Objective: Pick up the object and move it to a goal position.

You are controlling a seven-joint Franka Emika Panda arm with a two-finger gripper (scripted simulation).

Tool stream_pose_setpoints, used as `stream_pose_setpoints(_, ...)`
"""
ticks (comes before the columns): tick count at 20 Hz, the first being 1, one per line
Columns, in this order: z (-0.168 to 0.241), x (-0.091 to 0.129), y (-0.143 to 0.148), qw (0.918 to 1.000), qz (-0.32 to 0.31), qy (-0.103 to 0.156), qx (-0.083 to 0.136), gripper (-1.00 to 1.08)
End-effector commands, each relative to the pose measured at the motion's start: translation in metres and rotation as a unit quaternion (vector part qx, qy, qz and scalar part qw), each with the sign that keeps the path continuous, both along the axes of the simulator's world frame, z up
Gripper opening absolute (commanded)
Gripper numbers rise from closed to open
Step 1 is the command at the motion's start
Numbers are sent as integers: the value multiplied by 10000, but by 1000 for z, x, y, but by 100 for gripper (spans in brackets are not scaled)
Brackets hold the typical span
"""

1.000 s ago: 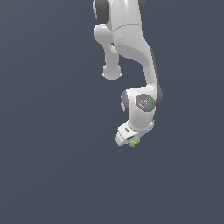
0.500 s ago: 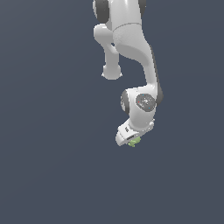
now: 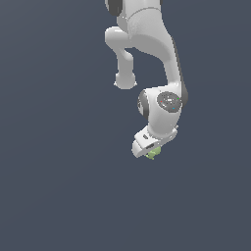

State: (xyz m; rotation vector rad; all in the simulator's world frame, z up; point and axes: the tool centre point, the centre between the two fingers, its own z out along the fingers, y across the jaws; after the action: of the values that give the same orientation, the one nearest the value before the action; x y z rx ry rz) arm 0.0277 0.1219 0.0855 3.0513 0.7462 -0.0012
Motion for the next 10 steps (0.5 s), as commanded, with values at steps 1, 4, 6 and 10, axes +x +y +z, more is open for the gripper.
stream_pose_setpoints(1,21,-3,4,10000,2,-7,1,-100)
stream_pose_setpoints(4,46,-7,8,10000,2,-7,1,-100)
stream_pose_setpoints(6,60,-9,11,10000,2,-7,1,-100)
stream_pose_setpoints(10,81,-12,15,10000,2,-4,0,-100)
